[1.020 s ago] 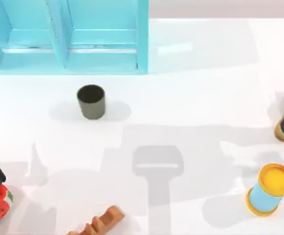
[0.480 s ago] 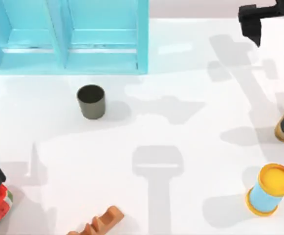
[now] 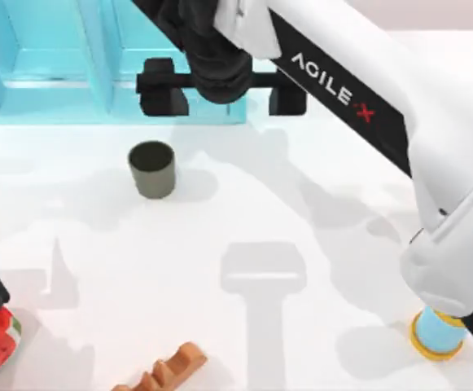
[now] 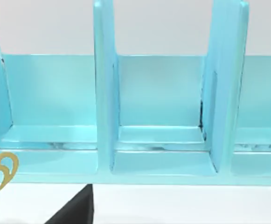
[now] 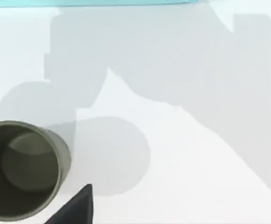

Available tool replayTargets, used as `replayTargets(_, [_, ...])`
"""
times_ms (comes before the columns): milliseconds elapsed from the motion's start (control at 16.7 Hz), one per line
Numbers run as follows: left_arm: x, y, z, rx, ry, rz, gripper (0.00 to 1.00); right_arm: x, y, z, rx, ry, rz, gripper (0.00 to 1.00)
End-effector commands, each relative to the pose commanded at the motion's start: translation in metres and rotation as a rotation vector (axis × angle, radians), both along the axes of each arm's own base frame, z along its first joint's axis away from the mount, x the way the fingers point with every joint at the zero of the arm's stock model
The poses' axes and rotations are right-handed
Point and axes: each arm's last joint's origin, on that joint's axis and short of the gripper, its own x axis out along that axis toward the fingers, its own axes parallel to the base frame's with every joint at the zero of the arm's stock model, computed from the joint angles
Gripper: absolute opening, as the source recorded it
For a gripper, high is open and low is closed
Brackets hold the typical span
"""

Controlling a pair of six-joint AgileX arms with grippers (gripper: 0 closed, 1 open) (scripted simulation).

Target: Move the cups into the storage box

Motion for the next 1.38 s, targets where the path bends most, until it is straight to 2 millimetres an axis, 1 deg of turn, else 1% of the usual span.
replayTargets(60, [0.0,0.0,0.0,0.0,0.0,0.0,1.0,-0.012,0.021,-0.009,0.015,-0.018,0.009,1.0])
replayTargets(120, [0.0,0.0,0.0,0.0,0.0,0.0,1.0,-0.023,0.038,-0.017,0.026,-0.033,0.017,1.0])
replayTargets(180, [0.0,0.0,0.0,0.0,0.0,0.0,1.0,-0.031,0.049,-0.022,0.034,-0.044,0.023,1.0])
replayTargets(240, [0.0,0.0,0.0,0.0,0.0,0.0,1.0,-0.036,0.056,-0.026,0.039,-0.051,0.028,1.0])
replayTargets(300, [0.0,0.0,0.0,0.0,0.0,0.0,1.0,-0.038,0.059,-0.027,0.041,-0.054,0.03,1.0])
replayTargets(600, [0.0,0.0,0.0,0.0,0.0,0.0,1.0,-0.037,0.058,-0.029,0.038,-0.049,0.03,1.0])
replayTargets(720, [0.0,0.0,0.0,0.0,0.0,0.0,1.0,-0.029,0.059,-0.042,0.039,-0.051,0.029,1.0])
replayTargets(960, [0.0,0.0,0.0,0.0,0.0,0.0,1.0,-0.003,0.06,-0.09,0.039,-0.052,0.029,1.0])
replayTargets(1080, [0.0,0.0,0.0,0.0,0.0,0.0,1.0,0.006,0.059,-0.109,0.041,-0.054,0.03,1.0])
replayTargets(1140, [0.0,0.0,0.0,0.0,0.0,0.0,1.0,0.009,0.058,-0.114,0.041,-0.054,0.03,1.0])
replayTargets(1380, [0.0,0.0,0.0,0.0,0.0,0.0,1.0,0.009,0.058,-0.114,0.041,-0.054,0.03,1.0])
